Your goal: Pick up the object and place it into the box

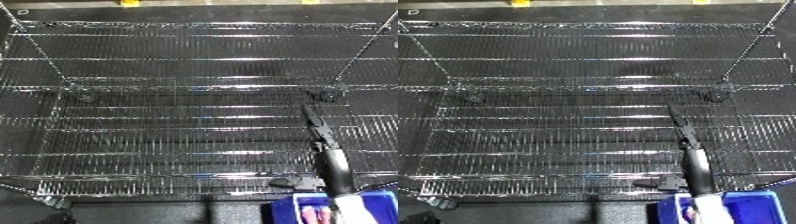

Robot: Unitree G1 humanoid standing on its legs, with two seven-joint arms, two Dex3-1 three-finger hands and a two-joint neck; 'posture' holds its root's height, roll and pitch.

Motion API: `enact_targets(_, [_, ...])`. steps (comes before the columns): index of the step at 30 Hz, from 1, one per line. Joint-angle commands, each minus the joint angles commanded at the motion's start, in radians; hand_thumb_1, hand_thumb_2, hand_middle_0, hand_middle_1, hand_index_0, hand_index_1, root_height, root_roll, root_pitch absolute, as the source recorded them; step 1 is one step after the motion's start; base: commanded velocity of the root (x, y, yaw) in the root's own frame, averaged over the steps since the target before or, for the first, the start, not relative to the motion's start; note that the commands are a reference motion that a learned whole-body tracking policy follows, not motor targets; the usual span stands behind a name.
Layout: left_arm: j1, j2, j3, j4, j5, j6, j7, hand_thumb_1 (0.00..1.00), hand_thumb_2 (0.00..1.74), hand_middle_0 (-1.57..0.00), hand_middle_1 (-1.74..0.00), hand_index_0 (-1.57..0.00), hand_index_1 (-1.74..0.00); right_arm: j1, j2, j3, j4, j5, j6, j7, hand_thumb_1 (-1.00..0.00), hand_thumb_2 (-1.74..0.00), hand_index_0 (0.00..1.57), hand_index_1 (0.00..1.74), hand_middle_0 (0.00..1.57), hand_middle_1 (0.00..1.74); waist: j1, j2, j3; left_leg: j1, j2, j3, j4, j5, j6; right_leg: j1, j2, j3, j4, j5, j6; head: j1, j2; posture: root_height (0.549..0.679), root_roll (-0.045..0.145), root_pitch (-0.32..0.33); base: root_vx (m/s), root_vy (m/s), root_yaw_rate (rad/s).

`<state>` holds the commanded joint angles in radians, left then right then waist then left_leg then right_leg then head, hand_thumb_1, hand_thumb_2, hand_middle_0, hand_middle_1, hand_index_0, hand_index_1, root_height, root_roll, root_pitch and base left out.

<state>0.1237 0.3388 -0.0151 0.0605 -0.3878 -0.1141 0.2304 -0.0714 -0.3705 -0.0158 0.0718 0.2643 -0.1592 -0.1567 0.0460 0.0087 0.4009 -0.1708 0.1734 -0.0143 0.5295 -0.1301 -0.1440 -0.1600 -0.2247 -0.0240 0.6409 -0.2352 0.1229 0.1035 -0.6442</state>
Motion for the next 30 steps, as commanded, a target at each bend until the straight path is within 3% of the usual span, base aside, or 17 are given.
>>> enact_targets(16, [-0.005, -0.005, 0.016, -0.023, 0.038, 0.001, 0.016, 1.0, 1.74, -1.57, -1.74, -1.57, -1.74, 0.026, 0.03, 0.01, -0.013, 0.019, -0.015, 0.005, 0.0, 0.0, 0.0, 0.0, 0.0, 0.0, -0.005, 0.001, 0.01, -0.002, -0.001, 0.005, 0.007, -0.01, 0.0013, -0.015, -0.0039, 0.006, 0.009, -0.005, 0.0064, 0.005, 0.019, 0.644, 0.039, -0.174, 0.003, 0.02, -0.014])
enact_targets(30, [0.006, -0.018, 0.024, -0.03, 0.029, 0.001, 0.013, 1.0, 1.74, -1.57, -1.74, -1.57, -1.74, 0.054, 0.025, -0.003, -0.021, 0.013, -0.009, 0.009, 0.0, 0.0, 0.0, 0.0, 0.0, 0.0, -0.011, 0.003, 0.006, 0.01, 0.003, 0.01, -0.004, -0.009, 0.002, -0.023, -0.0036, 0.013, 0.019, -0.016, 0.0078, 0.001, 0.017, 0.643, 0.042, -0.172, 0.014, -0.003, -0.016])
